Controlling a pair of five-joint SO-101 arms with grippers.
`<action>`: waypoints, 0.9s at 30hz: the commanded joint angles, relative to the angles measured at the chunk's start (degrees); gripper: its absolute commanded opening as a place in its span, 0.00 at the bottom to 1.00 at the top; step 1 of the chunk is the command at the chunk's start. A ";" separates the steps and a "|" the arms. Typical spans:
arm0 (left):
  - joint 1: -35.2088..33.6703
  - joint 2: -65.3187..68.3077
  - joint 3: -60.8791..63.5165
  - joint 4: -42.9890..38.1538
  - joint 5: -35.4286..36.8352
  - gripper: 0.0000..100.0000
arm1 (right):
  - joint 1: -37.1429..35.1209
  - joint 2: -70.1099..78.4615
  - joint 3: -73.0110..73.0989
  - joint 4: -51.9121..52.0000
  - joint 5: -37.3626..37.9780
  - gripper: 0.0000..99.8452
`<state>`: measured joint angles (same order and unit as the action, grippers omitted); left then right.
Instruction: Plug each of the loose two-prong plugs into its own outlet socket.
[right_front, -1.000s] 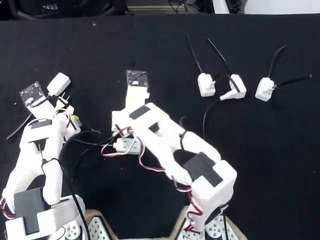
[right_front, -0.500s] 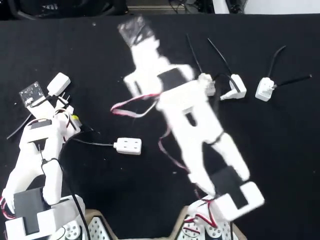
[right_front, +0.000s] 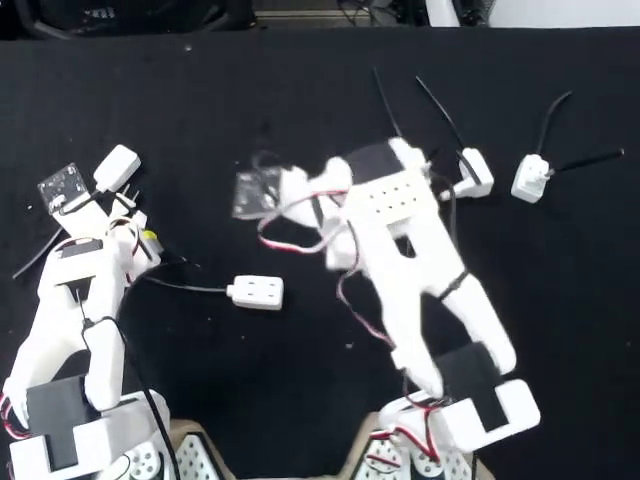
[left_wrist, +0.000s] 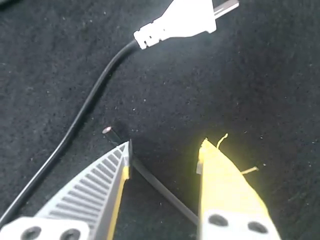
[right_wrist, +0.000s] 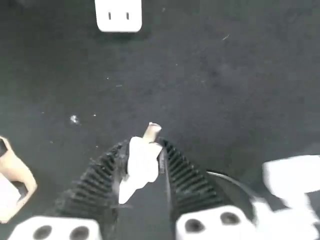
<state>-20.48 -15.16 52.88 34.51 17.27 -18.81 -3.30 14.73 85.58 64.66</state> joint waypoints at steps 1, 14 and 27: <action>-0.13 -1.67 -0.22 -0.79 0.26 0.22 | 3.87 -4.88 15.87 -19.87 -3.69 0.01; -0.04 -1.58 -0.22 -0.88 0.26 0.22 | 4.57 -12.18 36.62 -34.37 -10.90 0.16; -0.04 -1.58 -0.22 -0.88 0.26 0.22 | 9.41 -12.18 37.67 -34.90 -14.77 0.01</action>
<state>-20.48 -15.16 52.88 34.51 17.27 -9.76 -12.88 52.44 50.68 53.14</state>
